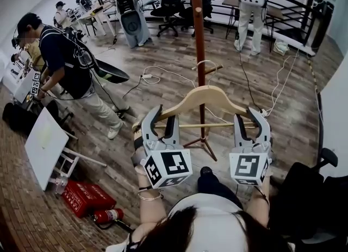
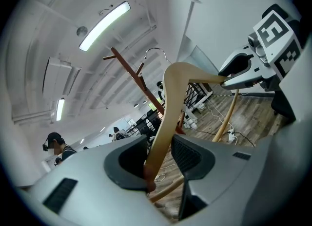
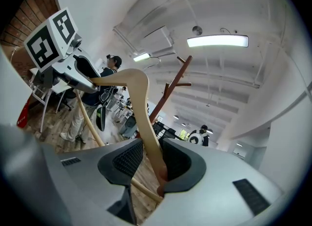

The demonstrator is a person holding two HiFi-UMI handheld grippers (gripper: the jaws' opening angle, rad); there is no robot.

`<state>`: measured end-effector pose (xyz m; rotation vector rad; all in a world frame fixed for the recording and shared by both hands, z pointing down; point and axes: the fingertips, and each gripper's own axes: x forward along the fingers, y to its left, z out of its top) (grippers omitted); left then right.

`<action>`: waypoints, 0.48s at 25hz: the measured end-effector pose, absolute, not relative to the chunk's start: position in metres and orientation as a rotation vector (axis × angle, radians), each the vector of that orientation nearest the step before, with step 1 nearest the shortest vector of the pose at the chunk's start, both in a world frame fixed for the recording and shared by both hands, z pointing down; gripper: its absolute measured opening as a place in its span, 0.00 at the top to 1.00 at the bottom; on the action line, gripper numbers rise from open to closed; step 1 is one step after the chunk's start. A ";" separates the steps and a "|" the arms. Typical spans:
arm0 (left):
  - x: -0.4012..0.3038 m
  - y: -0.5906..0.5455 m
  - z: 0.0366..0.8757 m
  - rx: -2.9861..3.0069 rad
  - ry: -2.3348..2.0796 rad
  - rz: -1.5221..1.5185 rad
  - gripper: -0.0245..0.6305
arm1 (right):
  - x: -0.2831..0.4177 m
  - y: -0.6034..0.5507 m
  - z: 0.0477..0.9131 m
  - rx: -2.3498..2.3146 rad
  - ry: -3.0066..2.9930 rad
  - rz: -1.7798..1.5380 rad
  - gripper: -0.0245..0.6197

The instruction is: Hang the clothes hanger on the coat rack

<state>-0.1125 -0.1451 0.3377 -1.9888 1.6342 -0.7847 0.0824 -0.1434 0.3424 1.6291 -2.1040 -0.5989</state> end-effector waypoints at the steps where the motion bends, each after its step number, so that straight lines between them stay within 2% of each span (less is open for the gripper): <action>1: -0.114 -0.148 0.337 -1.986 1.633 -0.784 0.72 | 0.081 -0.147 0.342 1.631 -2.105 -0.599 0.74; 12: -0.118 -0.180 0.334 -1.987 1.632 -0.774 0.72 | 0.077 -0.179 0.338 1.631 -2.097 -0.608 0.74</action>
